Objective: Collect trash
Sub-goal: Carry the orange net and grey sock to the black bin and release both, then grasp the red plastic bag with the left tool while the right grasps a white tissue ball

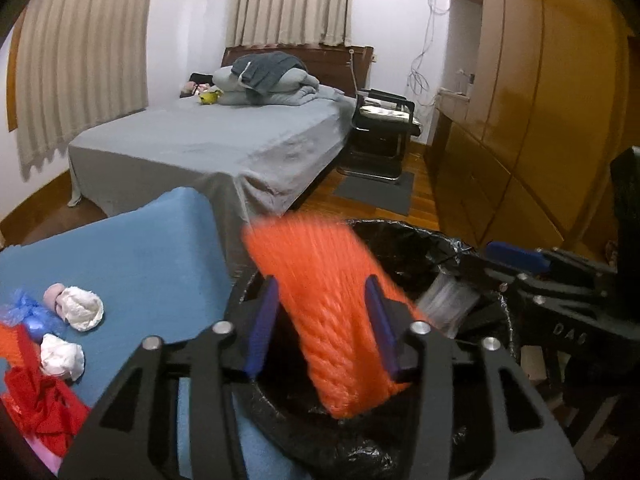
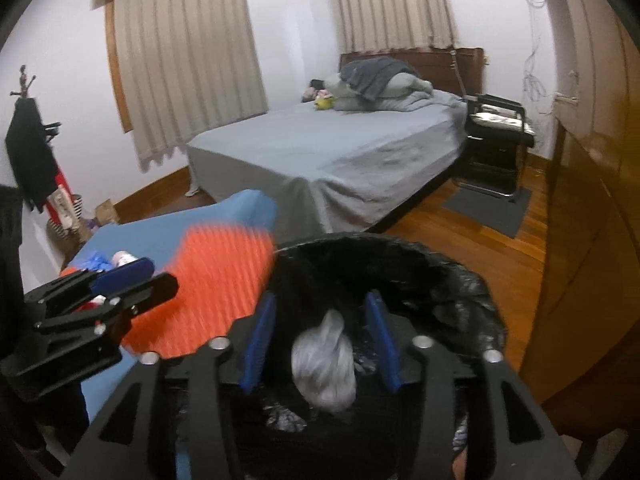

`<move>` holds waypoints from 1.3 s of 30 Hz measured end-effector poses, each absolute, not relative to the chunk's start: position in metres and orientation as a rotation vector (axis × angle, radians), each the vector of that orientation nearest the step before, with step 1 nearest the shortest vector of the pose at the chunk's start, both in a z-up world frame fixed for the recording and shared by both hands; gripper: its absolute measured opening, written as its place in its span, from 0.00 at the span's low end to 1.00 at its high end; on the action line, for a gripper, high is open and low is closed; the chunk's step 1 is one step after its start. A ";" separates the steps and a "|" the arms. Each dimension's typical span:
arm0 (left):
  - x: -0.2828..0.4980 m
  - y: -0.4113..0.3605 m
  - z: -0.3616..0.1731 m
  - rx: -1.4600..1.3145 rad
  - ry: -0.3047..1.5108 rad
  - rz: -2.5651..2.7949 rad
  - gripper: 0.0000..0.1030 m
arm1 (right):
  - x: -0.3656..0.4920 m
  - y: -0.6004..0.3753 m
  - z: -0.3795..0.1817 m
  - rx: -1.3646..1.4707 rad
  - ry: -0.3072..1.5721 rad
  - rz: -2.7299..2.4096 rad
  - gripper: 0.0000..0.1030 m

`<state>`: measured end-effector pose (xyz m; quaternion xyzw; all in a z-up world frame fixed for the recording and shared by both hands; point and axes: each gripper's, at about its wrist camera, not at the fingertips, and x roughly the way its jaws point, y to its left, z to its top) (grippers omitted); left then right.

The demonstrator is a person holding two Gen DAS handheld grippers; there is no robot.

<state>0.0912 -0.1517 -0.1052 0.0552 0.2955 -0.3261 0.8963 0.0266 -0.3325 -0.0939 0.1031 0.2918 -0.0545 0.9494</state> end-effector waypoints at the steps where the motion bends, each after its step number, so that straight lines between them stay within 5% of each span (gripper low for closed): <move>1: 0.091 -0.151 -0.107 0.115 0.614 -0.671 0.44 | 0.025 -0.335 -0.093 0.209 0.589 -0.120 0.55; 7: 0.092 -0.113 -0.105 0.102 0.593 -0.555 0.54 | 0.026 -0.324 -0.088 0.199 0.566 -0.124 0.84; 11: 0.095 -0.063 -0.104 0.095 0.579 -0.411 0.59 | 0.039 -0.297 -0.084 0.196 0.551 -0.068 0.93; 21: 0.109 0.069 -0.105 0.072 0.582 -0.035 0.59 | 0.097 -0.189 -0.095 0.164 0.556 0.168 0.93; 39: 0.121 0.177 -0.143 0.000 0.668 0.168 0.57 | 0.186 -0.042 -0.145 0.071 0.686 0.386 0.83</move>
